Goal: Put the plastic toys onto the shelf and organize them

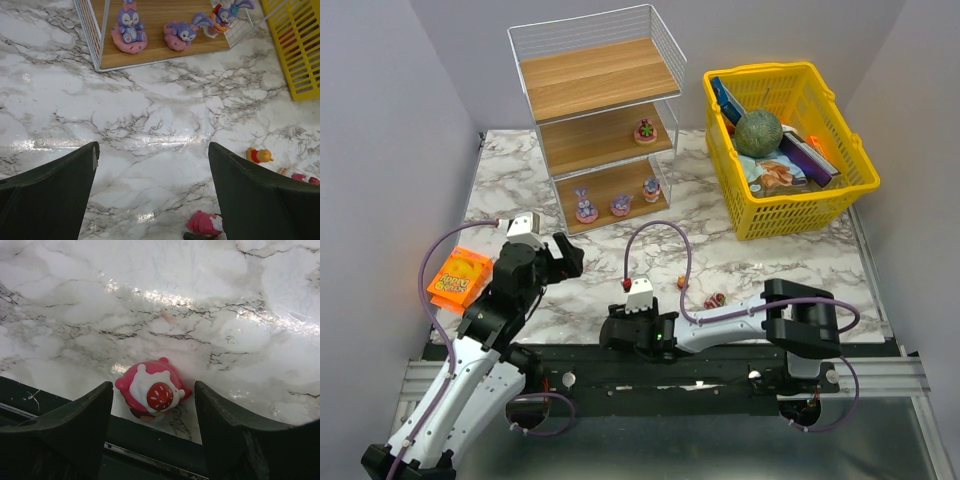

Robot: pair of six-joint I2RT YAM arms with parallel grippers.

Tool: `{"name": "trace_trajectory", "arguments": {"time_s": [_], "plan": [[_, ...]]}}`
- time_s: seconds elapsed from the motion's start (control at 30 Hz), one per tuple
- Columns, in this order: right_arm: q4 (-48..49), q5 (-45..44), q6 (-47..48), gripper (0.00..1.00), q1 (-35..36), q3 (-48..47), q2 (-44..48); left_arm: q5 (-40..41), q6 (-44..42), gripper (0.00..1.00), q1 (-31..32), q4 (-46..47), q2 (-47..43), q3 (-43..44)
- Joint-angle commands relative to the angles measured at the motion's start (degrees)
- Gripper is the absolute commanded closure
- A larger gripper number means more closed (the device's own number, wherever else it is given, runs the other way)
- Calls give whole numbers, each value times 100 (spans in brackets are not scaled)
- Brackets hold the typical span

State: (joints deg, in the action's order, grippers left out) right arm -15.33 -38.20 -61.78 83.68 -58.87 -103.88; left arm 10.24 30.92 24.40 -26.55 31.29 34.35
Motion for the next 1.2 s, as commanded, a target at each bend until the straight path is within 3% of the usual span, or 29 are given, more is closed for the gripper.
{"name": "trace_trajectory", "arguments": {"time_s": [0.0, 0.47, 0.8, 1.17], "plan": [[-347, -355, -466, 28, 43, -142, -317, -101, 20, 1, 100, -70, -35, 28], [-945, -443, -660, 33, 34, -792, -871, 92, 37, 1, 240, -176, -114, 63], [-1103, -452, -687, 63, -36, -801, -757, 312, 72, 1, 267, -272, -158, 98], [-1068, -497, 1254, 71, -677, -1117, 587, 1190, 301, 1, 267, -790, -106, 256]]}}
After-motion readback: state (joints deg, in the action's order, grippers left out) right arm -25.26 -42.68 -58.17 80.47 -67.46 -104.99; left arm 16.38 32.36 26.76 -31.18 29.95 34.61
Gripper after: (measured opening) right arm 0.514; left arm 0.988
